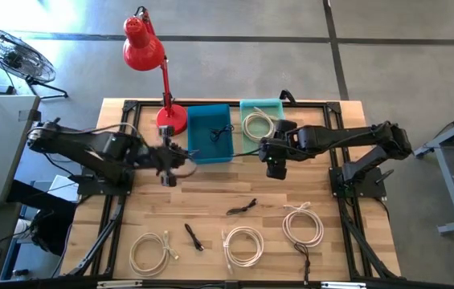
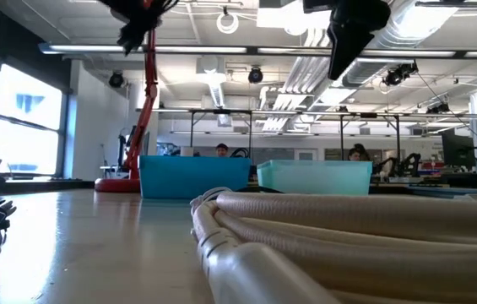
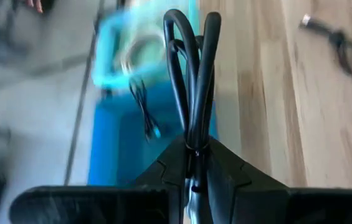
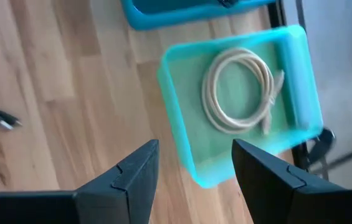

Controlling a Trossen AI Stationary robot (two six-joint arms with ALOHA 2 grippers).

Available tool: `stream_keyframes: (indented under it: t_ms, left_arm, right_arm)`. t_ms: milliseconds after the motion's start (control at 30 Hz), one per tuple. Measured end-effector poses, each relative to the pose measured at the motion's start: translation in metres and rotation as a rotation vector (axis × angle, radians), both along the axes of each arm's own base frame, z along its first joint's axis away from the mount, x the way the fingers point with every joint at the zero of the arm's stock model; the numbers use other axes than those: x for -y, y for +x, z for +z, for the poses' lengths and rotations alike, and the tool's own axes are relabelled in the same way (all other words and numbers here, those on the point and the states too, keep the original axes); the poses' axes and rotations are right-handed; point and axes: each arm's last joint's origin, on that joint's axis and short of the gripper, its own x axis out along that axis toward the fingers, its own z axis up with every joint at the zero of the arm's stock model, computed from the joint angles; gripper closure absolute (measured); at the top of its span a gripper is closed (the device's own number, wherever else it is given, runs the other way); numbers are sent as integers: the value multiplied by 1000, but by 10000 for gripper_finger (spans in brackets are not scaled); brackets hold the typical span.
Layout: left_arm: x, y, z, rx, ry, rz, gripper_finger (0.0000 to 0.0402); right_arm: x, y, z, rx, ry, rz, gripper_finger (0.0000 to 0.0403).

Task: Pick & Place USB Port
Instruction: Put the black usb cable into the blue bin, then put the white hdmi cable into the green bin

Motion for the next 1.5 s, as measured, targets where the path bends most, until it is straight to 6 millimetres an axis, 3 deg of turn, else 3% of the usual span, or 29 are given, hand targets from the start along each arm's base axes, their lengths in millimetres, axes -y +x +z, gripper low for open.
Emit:
stream_keyframes:
  t_ms: [200,433,700,867,1067,1333,1500]
  left_arm:
    - [-30,6,10,46,44,-38,371]
    - [-90,26,-11,-51,-64,-24,371]
    - [-149,64,-62,-113,-263,-115,372]
    - [-171,80,-96,-177,-309,-95,372]
    - [-182,89,-122,-208,-398,-180,369]
    - [-179,94,-129,-250,-362,-155,233]
    - [-178,94,-129,-260,-350,-142,173]
  right_arm:
    - [1,-10,-2,-63,-3,-103,208]
    - [-1,-22,-3,-139,-4,-191,208]
    - [-13,-26,-3,-147,-18,-198,208]
    - [-21,-26,-3,-140,-16,-181,208]
    - [-28,-27,-3,-135,-16,-164,208]
    - [-32,-27,-3,-130,-19,-159,208]
    - [-32,-28,-3,-129,-18,-160,208]
